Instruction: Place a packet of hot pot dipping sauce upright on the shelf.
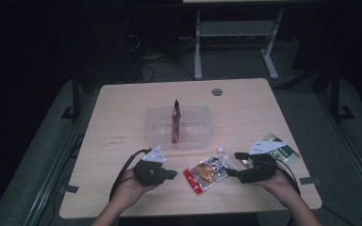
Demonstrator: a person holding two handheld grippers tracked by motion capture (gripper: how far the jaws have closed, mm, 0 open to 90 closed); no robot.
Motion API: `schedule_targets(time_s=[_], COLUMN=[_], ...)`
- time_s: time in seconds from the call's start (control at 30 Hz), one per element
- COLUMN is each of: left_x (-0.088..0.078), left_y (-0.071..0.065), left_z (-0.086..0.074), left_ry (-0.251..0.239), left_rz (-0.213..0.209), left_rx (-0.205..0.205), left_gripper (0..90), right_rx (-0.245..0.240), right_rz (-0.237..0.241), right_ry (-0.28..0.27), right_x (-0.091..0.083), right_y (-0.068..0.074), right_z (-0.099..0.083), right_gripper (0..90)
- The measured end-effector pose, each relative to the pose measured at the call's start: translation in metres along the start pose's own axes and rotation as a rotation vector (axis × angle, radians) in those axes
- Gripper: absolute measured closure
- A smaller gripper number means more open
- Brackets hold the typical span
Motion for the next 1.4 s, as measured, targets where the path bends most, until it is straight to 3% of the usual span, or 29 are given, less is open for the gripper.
schedule_targets(time_s=[0.2, 0.37, 0.43, 0.63, 1.03, 1.4], left_x=[0.031, 0.054, 0.07, 0.098, 0.106, 0.091], left_y=[-0.009, -0.014, -0.016, -0.018, -0.017, -0.006], left_z=[0.027, 0.036, 0.04, 0.04, 0.043, 0.037], left_ry=[0.006, 0.027, 0.05, 0.11, 0.159, 0.223], left_rz=[-0.04, -0.064, -0.069, -0.024, -0.009, -0.003], left_rx=[0.046, 0.051, 0.068, 0.097, 0.108, 0.106], left_gripper=[89.7, 89.7, 89.7, 89.7, 90.0, 90.0], right_rx=[0.004, 0.001, 0.003, -0.004, -0.008, 0.001], right_rz=[-0.004, -0.004, -0.002, -0.002, -0.004, -0.008], right_ry=[-0.003, 0.0, 0.008, 0.012, 0.01, 0.009], right_x=[-0.001, 0.001, 0.002, 0.003, 0.003, 0.001], right_y=[-0.003, -0.002, -0.001, -0.002, -0.003, -0.005], right_z=[-0.001, -0.001, -0.001, -0.001, -0.001, -0.003], right_gripper=[25.2, 25.3, 25.2, 25.3, 25.2, 25.2])
Point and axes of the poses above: each handheld gripper's, and its own axes: x roughly forward along the jaws, z roughly out of its top, y roughly to its left, the point moved 1 cm from there along x, roughly forward along the jaws, and after that the axes turned 7 degrees about -x, right-handed, at the moved point
